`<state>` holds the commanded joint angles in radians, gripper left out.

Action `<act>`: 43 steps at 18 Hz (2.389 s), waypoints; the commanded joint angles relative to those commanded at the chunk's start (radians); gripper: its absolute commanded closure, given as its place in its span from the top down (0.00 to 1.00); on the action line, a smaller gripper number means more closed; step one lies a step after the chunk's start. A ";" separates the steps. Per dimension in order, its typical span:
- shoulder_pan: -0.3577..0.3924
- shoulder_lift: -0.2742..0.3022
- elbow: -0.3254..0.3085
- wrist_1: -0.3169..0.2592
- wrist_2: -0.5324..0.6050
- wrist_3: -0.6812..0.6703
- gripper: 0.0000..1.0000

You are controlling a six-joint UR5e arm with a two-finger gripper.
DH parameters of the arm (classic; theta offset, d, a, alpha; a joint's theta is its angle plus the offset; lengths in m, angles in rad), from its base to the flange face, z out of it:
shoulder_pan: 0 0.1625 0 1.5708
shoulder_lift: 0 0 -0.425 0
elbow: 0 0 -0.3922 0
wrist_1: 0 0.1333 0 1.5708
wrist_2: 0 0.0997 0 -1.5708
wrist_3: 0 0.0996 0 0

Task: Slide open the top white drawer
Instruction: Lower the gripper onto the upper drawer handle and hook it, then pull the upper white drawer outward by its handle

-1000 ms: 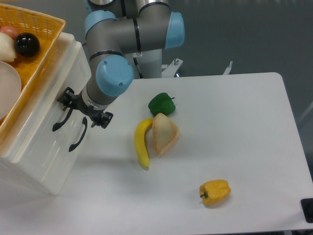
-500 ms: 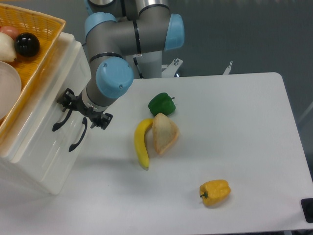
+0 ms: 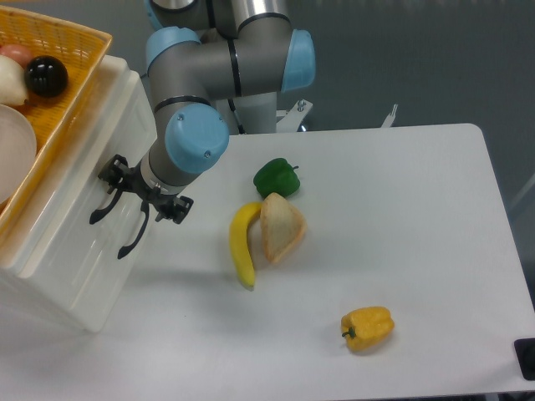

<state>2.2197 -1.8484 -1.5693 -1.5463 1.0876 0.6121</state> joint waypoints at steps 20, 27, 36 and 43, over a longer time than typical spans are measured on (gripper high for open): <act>-0.014 0.003 0.008 0.037 0.057 0.006 1.00; -0.014 0.003 0.011 0.038 0.072 0.012 1.00; -0.011 -0.002 0.012 0.054 0.121 0.015 1.00; 0.003 -0.002 0.015 0.058 0.121 0.015 1.00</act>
<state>2.2227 -1.8500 -1.5539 -1.4880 1.2088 0.6274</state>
